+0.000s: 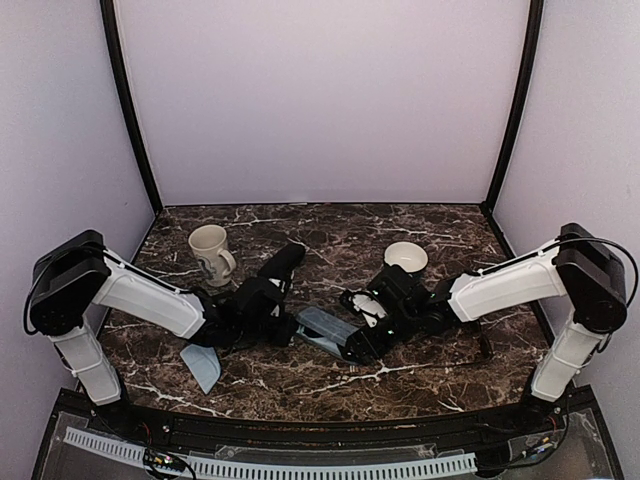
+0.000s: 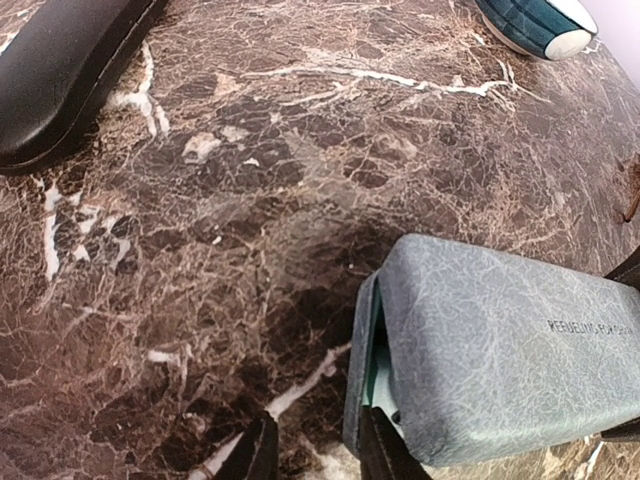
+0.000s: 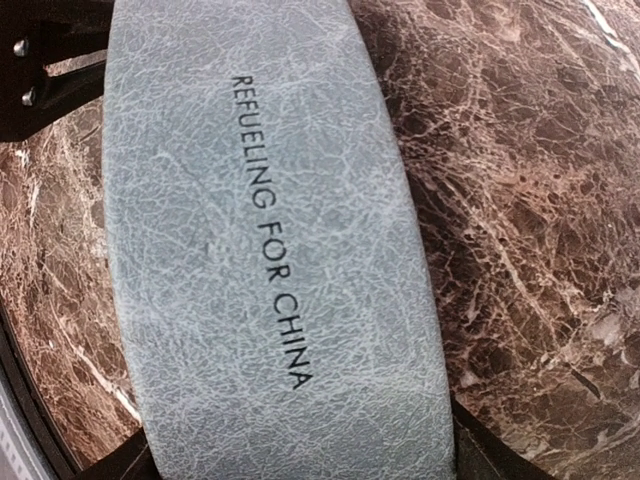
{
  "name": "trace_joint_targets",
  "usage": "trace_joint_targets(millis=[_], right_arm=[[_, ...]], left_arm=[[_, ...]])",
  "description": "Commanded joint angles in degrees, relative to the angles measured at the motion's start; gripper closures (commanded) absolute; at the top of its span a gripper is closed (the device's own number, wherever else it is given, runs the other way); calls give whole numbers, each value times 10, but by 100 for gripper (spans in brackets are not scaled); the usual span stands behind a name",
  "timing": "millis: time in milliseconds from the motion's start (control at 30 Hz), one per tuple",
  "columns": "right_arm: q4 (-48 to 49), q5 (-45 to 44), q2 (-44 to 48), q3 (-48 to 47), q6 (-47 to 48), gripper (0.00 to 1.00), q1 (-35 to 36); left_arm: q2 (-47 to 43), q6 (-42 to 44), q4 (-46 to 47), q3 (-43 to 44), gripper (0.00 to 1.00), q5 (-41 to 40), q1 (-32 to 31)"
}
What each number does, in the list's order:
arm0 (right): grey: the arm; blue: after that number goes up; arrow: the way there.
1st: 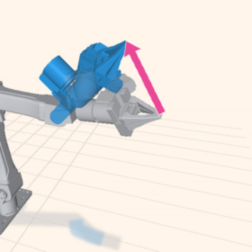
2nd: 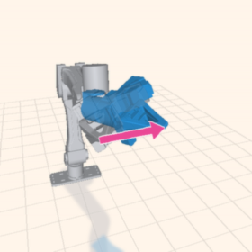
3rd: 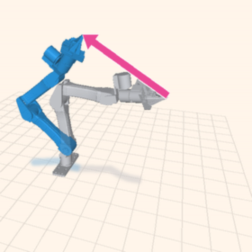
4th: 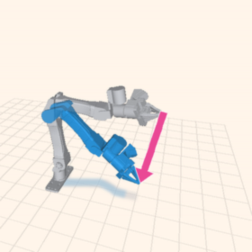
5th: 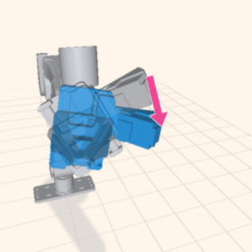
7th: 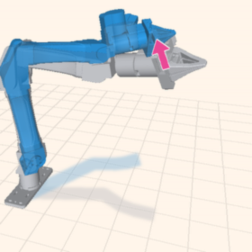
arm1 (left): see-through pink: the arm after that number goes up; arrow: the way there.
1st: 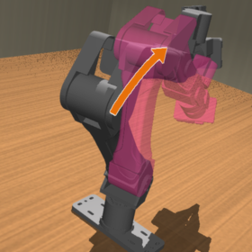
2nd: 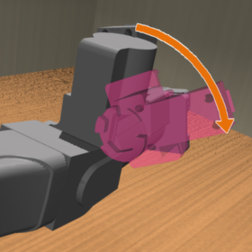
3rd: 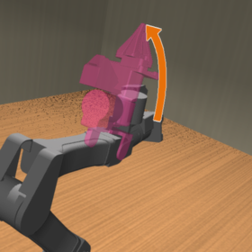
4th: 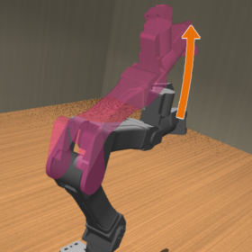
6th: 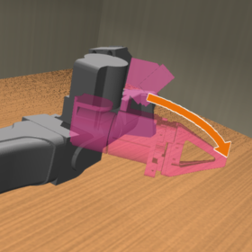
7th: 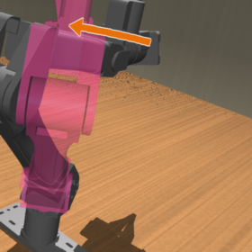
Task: Organize the sunglasses
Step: Close the case with sunglasses at the center of the board.
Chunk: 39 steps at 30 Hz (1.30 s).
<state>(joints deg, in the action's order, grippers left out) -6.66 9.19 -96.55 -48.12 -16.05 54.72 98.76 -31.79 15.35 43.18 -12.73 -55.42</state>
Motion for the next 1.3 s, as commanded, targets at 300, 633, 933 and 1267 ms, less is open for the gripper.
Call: trace_joint_targets(millis=[300, 633, 933, 1267], right_arm=[[15, 12, -6, 22, -25, 18, -5], [36, 22, -4, 36, -42, 16, -4], [57, 28, -2, 56, -55, 16, -1], [78, 20, -7, 77, -71, 16, 10]], left_arm=[[-38, -7, -23, -19, 68, -8, -7], [-59, -29, -7, -44, 61, -3, -7], [-72, -43, 6, -68, 53, -2, -6], [-96, -79, 49, -120, 47, 33, 4]])
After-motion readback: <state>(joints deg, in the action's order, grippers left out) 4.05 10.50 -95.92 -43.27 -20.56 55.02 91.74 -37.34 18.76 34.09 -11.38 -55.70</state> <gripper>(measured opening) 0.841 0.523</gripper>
